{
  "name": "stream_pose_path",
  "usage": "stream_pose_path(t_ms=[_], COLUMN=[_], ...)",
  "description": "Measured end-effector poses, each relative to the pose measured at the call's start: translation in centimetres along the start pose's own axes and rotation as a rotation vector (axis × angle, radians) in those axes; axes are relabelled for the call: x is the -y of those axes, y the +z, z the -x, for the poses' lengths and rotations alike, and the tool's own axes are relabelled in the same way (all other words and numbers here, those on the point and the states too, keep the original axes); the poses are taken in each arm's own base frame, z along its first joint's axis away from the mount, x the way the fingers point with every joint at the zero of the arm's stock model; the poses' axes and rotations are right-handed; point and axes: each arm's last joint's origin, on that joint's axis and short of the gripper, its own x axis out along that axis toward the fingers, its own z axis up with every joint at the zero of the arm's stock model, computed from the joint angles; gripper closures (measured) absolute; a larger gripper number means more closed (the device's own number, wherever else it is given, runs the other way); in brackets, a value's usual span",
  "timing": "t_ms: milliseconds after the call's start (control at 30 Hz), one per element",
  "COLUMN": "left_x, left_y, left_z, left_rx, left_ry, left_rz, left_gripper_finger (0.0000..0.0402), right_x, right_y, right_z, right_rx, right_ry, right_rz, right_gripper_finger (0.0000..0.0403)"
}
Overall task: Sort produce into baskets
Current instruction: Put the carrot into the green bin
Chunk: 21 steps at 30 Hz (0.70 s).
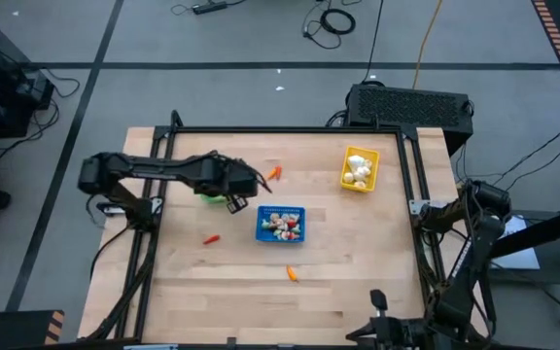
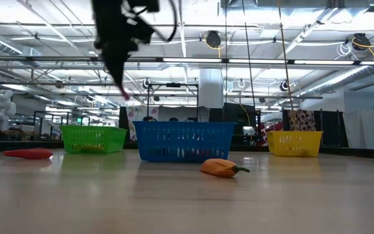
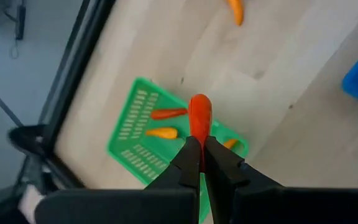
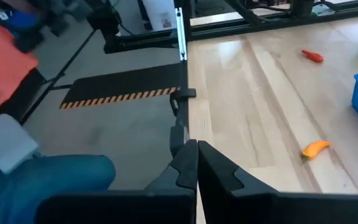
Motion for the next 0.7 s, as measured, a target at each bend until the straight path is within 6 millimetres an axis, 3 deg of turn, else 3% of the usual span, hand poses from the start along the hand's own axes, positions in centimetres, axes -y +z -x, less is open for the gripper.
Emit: stream_pose_path(t_ms=[367, 567, 700], left_x=[-0.6, -0.1, -0.2], left_y=[-5.4, -5.7, -5.5], left_z=[-5.5, -7.1, -7.0], left_rx=[-0.074, -0.001, 0.025], left_ry=[0.056, 0.070, 0.097], left_rz=[0.187, 0.249, 0.254], left_gripper_finger=[0.0388, 0.0382, 0.0349], right_x=[-0.1, 0.6, 1.0], right_y=[0.0, 0.6, 1.0], right_z=[-0.2, -1.1, -1.7], right_rx=[0.006, 0.010, 0.010], right_ry=[-0.001, -0.030, -0.050], right_rz=[0.025, 0.084, 0.131], right_gripper_finger=[0.0403, 0.0403, 0.0403])
